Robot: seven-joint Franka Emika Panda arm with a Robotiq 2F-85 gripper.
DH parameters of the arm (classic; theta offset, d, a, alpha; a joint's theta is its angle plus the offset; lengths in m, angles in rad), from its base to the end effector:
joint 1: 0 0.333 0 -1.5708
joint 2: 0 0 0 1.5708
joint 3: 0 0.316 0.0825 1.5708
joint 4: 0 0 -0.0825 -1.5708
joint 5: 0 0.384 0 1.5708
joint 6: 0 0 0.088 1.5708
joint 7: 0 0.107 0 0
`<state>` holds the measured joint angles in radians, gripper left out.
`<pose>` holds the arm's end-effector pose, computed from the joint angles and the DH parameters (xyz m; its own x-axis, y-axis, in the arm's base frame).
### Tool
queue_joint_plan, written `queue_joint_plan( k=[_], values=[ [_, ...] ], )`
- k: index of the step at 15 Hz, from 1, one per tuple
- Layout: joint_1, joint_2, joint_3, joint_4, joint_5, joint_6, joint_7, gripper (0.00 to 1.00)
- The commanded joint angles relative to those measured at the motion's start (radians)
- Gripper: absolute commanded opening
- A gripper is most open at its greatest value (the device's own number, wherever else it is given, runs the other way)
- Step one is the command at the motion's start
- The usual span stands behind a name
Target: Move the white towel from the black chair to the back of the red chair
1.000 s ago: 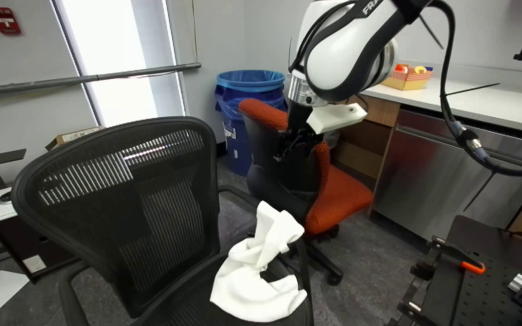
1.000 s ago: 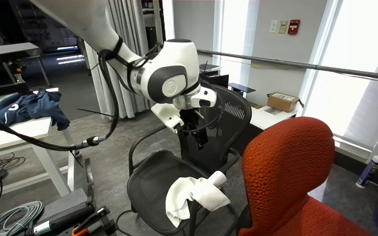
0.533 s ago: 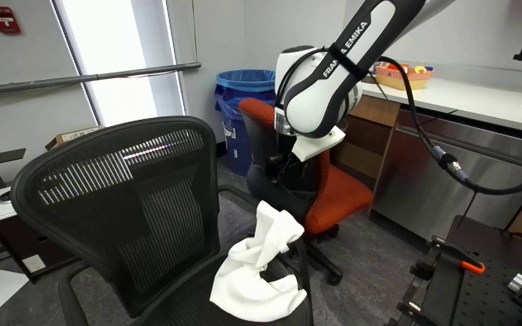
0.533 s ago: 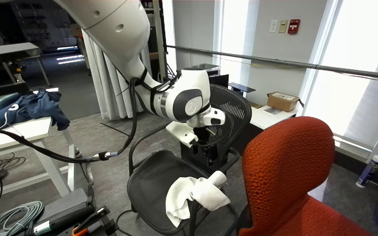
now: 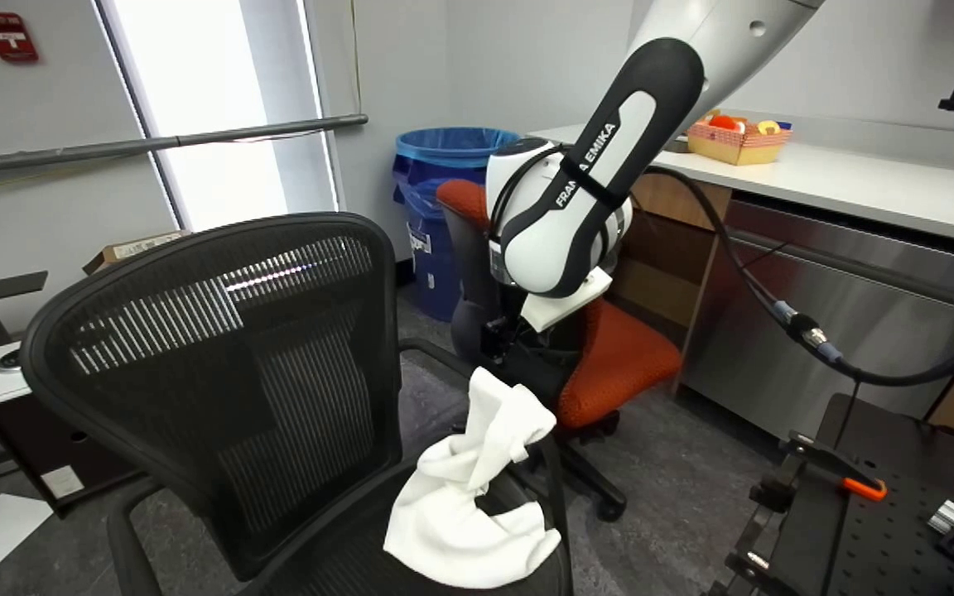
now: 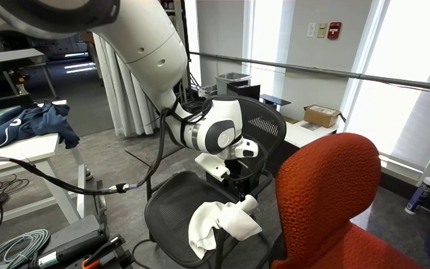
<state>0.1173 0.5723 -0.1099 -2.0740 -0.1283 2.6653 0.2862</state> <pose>0.5859 0.0075 0.1516 0.9885 -0.1441 0.0449 -0.1483 -0.9826 0.1118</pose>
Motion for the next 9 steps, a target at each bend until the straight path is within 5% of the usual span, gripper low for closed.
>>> queue_joint_plan(
  k=[1,9],
  values=[
    [0.045,0.076,-0.041,0.056,-0.015,0.047,0.052,1.00],
    [0.098,0.176,-0.081,0.117,-0.013,0.047,0.078,1.00]
  ],
)
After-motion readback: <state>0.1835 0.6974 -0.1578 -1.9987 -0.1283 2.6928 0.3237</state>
